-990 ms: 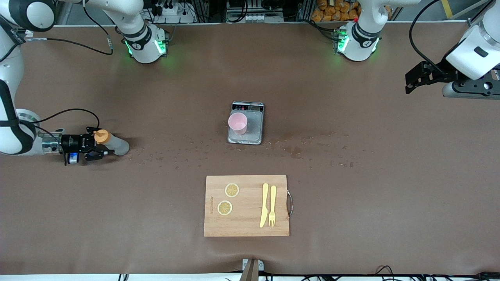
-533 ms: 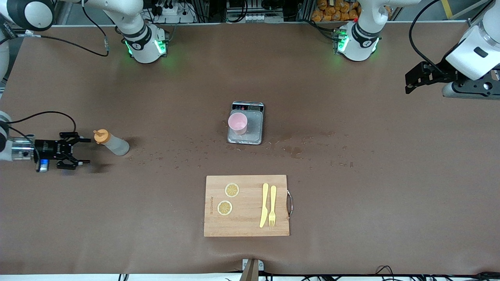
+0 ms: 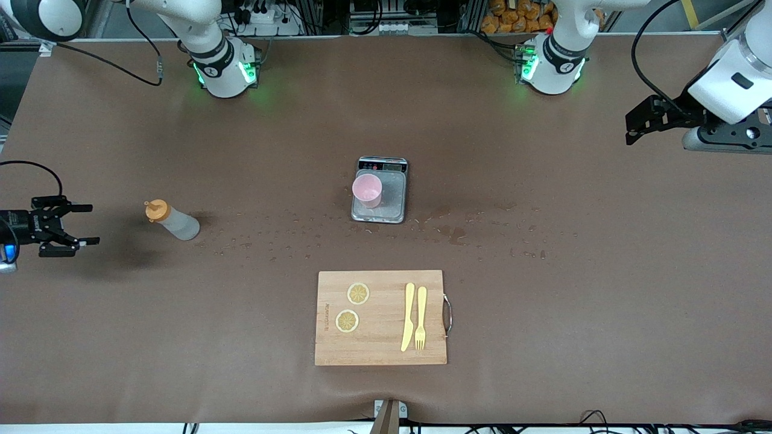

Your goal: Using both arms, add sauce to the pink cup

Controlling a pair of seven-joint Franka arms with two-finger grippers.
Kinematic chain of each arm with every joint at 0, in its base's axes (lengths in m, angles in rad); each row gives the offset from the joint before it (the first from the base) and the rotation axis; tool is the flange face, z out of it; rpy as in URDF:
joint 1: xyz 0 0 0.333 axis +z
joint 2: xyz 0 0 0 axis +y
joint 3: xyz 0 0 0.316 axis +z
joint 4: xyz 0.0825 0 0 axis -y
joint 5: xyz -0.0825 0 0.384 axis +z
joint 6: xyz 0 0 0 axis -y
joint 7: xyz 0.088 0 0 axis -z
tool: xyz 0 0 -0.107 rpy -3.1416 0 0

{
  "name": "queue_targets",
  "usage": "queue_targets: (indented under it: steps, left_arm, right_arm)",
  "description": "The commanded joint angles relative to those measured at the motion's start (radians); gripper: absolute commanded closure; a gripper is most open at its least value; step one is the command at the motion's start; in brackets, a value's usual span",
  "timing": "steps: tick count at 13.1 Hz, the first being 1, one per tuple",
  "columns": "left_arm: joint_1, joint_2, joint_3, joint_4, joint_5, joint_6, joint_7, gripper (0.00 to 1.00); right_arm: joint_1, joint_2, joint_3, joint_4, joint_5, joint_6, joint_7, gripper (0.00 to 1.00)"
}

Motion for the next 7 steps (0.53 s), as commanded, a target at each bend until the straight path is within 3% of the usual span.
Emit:
queue_targets:
  steps: [1, 7]
  left_arm:
    - [0.007, -0.001, -0.004, 0.004, -0.023, 0.002, -0.017, 0.0]
    - [0.01, 0.001, 0.004, 0.01, -0.03, 0.011, -0.017, 0.0]
  right_arm:
    - [0.102, -0.118, -0.002, 0.006, -0.082, -0.023, 0.018, 0.0]
    - [0.248, -0.183, -0.001, 0.005, -0.099, -0.085, 0.018, 0.0]
